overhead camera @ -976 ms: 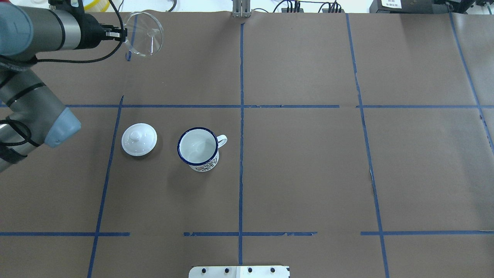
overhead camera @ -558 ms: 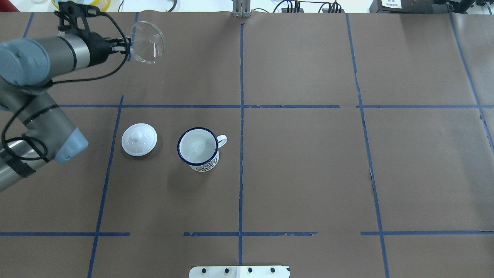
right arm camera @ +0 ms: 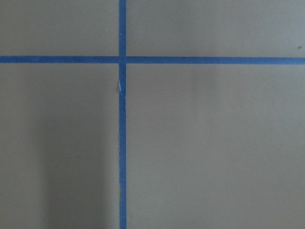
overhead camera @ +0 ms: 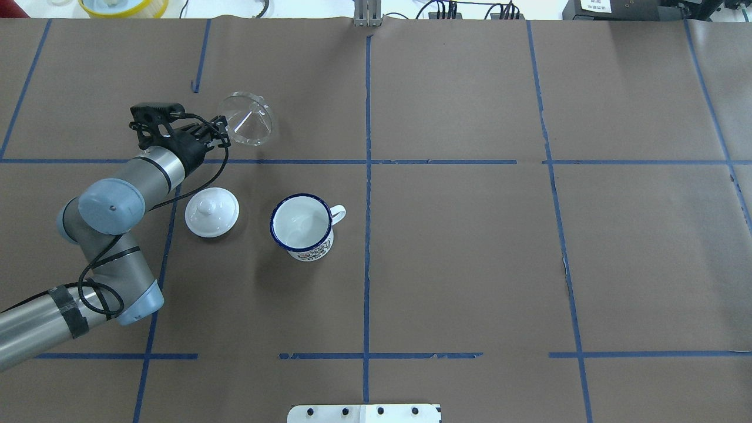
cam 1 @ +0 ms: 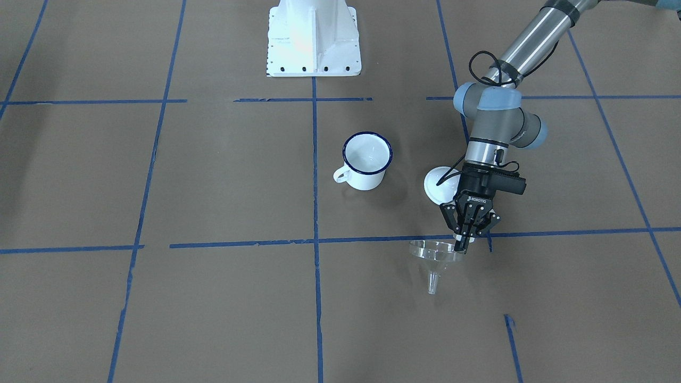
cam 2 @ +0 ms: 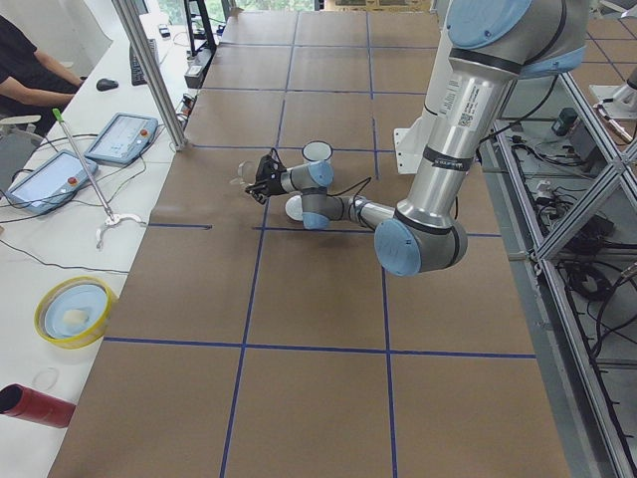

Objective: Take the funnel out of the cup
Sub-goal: 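Lower the funnel onto the table and open the left gripper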

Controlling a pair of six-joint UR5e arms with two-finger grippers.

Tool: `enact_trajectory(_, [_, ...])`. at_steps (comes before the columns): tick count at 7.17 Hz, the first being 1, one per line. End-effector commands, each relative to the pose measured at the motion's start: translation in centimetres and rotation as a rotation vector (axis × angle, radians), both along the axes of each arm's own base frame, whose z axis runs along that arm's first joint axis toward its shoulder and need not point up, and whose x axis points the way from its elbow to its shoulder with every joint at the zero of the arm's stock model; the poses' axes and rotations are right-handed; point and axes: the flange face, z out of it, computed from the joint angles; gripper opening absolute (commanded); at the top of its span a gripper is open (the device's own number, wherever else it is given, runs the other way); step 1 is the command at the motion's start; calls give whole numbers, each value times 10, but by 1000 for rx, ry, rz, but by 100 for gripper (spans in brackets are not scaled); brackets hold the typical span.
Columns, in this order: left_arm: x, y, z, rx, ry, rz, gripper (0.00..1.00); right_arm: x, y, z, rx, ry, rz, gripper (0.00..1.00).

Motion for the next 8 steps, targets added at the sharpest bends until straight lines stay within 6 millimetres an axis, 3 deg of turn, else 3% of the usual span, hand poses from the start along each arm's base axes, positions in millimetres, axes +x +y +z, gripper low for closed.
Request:
enact_trajectory(1, [7, -5, 9, -32, 6, -6, 0, 0, 0, 0, 0, 0, 0, 100])
enact_trajectory(5, [5, -20, 19, -49, -15, -26, 0, 0, 0, 0, 0, 0, 0, 100])
enact_trajectory(6, [6, -20, 19, -50, -15, -19, 96, 0, 0, 0, 0, 0, 0, 100])
enact_trajectory(8, [3, -22, 18, -49, -14, -19, 100, 0, 0, 0, 0, 0, 0, 100])
